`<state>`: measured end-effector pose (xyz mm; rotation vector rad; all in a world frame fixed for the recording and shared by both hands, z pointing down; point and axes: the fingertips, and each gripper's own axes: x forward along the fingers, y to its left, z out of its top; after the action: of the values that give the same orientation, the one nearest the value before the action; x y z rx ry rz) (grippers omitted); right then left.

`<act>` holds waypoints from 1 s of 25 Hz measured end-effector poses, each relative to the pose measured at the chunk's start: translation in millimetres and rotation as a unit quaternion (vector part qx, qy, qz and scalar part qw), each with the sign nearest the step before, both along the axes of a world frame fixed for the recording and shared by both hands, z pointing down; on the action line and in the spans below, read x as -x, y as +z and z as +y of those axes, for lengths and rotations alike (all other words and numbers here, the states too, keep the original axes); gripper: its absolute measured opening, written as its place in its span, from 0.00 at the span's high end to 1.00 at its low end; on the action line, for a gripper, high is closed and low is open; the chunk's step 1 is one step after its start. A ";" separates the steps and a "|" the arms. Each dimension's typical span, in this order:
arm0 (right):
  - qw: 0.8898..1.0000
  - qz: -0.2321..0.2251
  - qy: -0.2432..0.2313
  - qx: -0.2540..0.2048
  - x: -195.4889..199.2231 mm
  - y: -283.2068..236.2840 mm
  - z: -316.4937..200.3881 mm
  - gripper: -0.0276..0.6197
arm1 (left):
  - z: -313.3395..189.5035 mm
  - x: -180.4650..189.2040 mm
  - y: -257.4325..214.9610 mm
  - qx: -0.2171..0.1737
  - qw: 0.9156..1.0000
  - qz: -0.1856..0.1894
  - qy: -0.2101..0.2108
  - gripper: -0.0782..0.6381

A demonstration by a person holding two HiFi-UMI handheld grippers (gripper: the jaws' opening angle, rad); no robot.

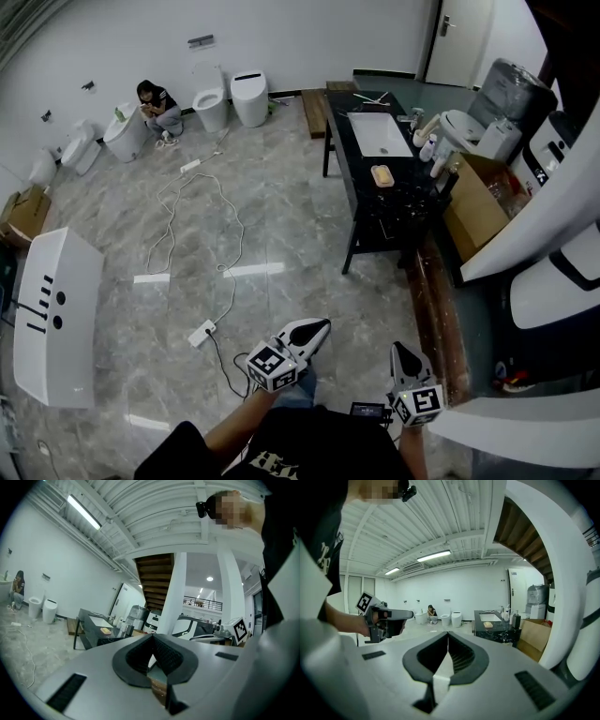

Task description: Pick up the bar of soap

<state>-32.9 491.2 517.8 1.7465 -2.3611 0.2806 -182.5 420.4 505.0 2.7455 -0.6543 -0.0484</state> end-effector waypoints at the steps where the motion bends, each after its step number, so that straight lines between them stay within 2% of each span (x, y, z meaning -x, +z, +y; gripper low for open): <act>1: 1.000 0.001 -0.002 -0.001 1.5 -2.0 -10.4 0.94 | -11.3 3.8 -1.1 0.000 1.000 0.001 -0.005 0.88; 10: 0.999 0.010 -0.025 0.018 15.0 -0.7 -91.0 0.94 | -98.6 28.3 -2.2 0.008 0.999 0.016 -0.041 0.88; 13: 0.999 0.029 -0.032 0.026 14.9 3.8 -113.7 0.94 | -119.0 29.0 -1.4 0.007 0.999 0.010 -0.040 0.88; 18: 0.999 0.009 -0.026 0.020 15.7 6.4 -144.1 0.94 | -148.6 33.1 -2.8 0.002 0.999 0.006 -0.038 0.88; 25: 1.000 0.012 -0.019 0.006 16.5 0.7 -174.8 0.94 | -181.4 26.9 -1.7 -0.004 1.000 -0.010 -0.021 0.88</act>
<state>-49.4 316.4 518.5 1.6886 -2.3675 0.2671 -209.5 239.1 503.3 2.7432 -0.7201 -0.0323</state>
